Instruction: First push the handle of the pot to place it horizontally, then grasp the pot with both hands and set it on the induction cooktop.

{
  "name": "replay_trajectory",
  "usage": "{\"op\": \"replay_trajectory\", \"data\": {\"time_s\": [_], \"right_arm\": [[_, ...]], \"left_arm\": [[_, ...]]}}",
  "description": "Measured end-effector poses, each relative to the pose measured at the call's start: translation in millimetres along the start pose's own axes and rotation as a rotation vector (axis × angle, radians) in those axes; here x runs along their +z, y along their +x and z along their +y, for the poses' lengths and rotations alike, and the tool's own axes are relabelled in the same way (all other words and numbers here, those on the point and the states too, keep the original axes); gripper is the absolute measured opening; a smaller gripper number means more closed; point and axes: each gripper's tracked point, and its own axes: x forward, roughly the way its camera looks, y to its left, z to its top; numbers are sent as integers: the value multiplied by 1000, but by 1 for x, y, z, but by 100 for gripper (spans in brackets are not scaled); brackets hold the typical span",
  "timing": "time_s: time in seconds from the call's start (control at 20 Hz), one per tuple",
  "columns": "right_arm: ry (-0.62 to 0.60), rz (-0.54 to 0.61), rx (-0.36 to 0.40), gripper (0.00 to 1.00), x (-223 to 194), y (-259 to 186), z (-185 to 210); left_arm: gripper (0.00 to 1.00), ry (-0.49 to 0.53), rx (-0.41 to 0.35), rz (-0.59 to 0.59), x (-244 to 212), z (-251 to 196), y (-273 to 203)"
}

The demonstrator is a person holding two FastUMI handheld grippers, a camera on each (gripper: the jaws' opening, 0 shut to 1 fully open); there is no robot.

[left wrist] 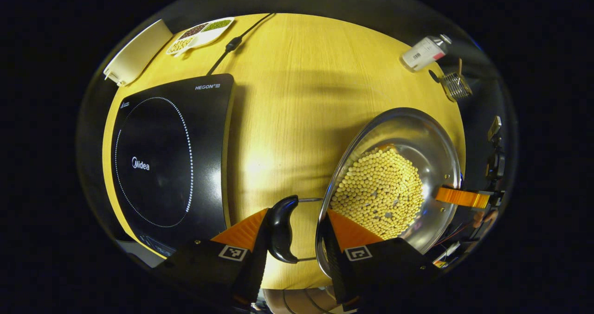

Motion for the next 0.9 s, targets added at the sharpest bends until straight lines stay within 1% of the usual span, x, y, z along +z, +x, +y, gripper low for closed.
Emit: {"op": "replay_trajectory", "data": {"time_s": [0.1, 0.25, 0.35, 0.4, 0.45, 0.5, 0.55, 0.6, 0.65, 0.7, 0.9], "right_arm": [[-6, -20, -6, 47, -3, -11, -2], [-7, -49, -18, 47, -10, -25, -5], [2, -62, -22, 47, -17, -32, -5], [6, -64, -23, 47, -21, -35, -4], [10, -66, -22, 47, -26, -38, -3], [18, -69, -21, 47, -30, -40, -2], [27, -74, -19, 47, -35, -43, 0], [34, -78, -20, 46, -39, -45, 3], [40, -86, -22, 46, -44, -49, 7], [40, -94, -26, 47, -46, -51, 8], [56, -127, -41, 47, -70, -61, 31]], "left_arm": [[61, 0, -18, -4, -3, -6, -4], [63, 10, -34, -2, -10, -14, -10], [61, 26, -36, -1, -13, -17, -15], [64, 36, -33, -4, -14, -18, -18], [64, 47, -30, -9, -16, -18, -20], [61, 63, -25, -14, -17, -17, -25], [64, 77, -22, -19, -19, -16, -30], [62, 89, -21, -22, -21, -13, -34], [64, 101, -21, -27, -23, -11, -39], [62, 109, -22, -29, -25, -8, -44], [62, 134, -45, -34, -36, 9, -61]]}}
